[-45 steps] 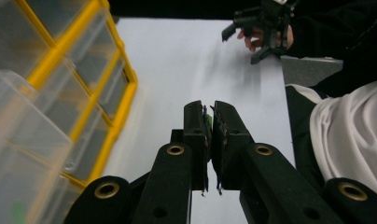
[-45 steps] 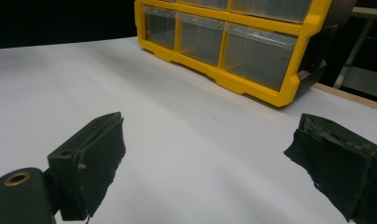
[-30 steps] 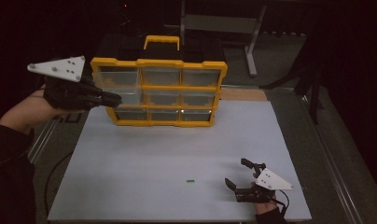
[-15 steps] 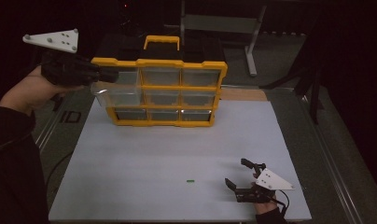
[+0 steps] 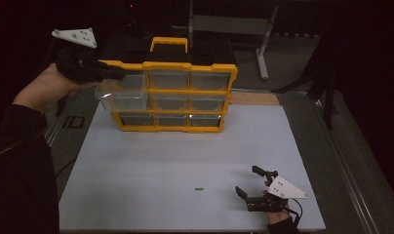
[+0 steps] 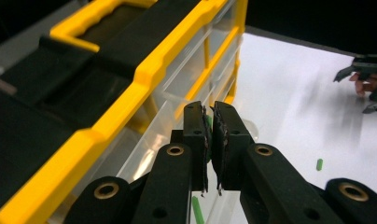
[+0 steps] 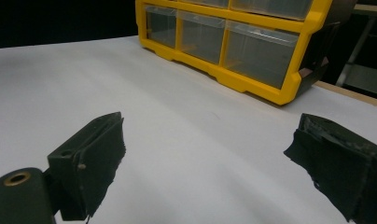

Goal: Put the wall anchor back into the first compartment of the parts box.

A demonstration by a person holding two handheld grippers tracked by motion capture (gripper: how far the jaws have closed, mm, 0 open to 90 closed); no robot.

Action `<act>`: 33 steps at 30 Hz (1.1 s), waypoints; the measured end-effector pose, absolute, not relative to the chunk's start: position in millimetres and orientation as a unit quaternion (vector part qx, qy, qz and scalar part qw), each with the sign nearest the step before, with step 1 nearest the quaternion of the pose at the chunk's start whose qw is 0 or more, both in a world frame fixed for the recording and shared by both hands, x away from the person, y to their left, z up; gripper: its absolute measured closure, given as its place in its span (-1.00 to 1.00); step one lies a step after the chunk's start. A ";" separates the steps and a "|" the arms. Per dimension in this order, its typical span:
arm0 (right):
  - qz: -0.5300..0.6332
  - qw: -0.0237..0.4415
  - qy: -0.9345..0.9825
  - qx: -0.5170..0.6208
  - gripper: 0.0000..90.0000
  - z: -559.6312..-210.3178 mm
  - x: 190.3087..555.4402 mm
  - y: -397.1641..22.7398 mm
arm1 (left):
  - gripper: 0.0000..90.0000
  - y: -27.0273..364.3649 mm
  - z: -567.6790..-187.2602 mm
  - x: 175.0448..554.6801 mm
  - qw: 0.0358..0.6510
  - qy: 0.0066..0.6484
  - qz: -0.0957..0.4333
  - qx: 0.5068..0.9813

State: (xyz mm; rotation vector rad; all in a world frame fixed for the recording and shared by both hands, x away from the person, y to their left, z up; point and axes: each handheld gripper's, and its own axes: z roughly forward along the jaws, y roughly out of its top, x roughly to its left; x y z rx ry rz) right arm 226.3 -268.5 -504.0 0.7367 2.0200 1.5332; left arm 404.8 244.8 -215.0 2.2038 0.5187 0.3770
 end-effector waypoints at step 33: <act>0.562 0.248 0.742 0.269 -0.81 -502.9 225.3 -267.5 | -1.00 222.1 -232.6 366.5 0.396 0.207 0.128 0.885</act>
